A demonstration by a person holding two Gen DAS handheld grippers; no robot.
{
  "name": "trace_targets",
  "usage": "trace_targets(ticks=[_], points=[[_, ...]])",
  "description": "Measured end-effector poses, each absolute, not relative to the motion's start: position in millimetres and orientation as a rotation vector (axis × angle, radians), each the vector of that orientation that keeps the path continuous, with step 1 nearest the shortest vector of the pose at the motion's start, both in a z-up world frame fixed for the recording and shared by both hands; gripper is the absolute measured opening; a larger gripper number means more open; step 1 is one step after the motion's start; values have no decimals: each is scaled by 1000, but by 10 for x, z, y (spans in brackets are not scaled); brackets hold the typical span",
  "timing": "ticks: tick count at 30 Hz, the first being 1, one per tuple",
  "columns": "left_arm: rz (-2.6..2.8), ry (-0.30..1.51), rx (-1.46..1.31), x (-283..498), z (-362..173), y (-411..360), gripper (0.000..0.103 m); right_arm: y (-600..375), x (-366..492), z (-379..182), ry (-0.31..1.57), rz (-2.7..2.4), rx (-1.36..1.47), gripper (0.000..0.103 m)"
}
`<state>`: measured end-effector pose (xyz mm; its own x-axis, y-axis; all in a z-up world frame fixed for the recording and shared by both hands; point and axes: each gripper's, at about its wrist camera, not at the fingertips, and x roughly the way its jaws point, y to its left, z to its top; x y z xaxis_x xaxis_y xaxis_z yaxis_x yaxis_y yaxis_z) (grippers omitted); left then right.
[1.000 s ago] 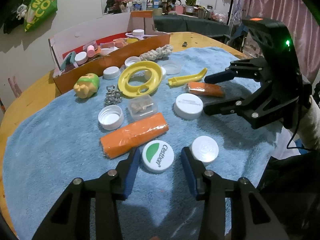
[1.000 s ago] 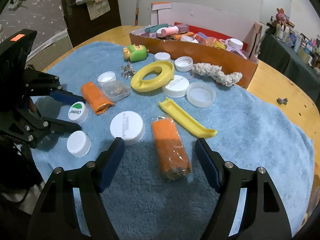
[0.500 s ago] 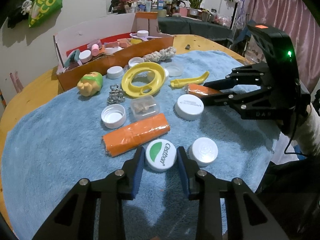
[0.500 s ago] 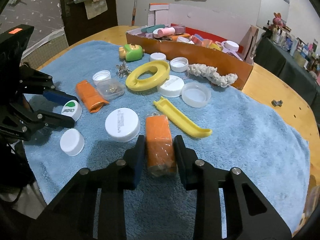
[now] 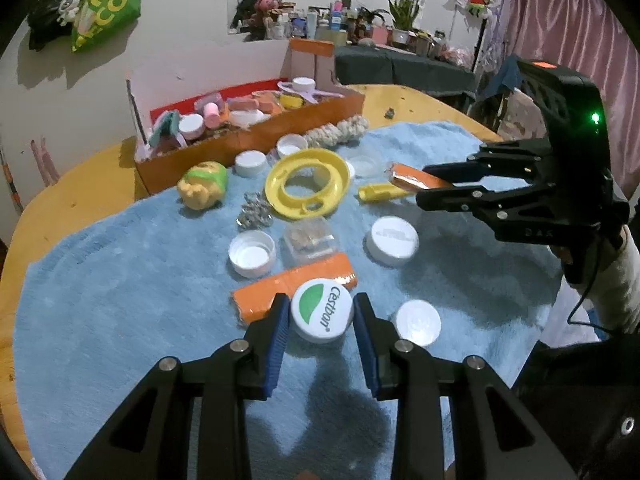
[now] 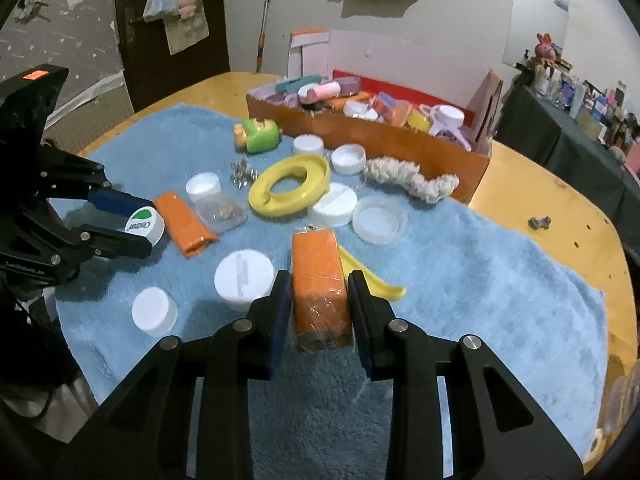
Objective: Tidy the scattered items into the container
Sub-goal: 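Close left gripper on Cetbon cap while right gripper closes on orange bar, then lift and carry Cetbon cap and orange bar over the cardboard box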
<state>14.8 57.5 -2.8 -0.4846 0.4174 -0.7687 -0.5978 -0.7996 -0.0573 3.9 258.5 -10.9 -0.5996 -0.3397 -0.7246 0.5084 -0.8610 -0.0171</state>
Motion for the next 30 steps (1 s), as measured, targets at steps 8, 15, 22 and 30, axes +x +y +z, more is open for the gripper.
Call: trace_targets(ticks=[8,15,22,30], points=[[2345,317,-1023,102,198,553,35,2560,-25,117,290,-2462,986,27],[2377,312,-969,-61,441,525,34,2548,-163,359,272,-2502,939,27],[2398,297,-921,-293,688,516,35,2515,-366,590,264,-2533,896,27],[2420,309,-869,-523,918,570,35,2458,-606,795,260,-2552,857,27]])
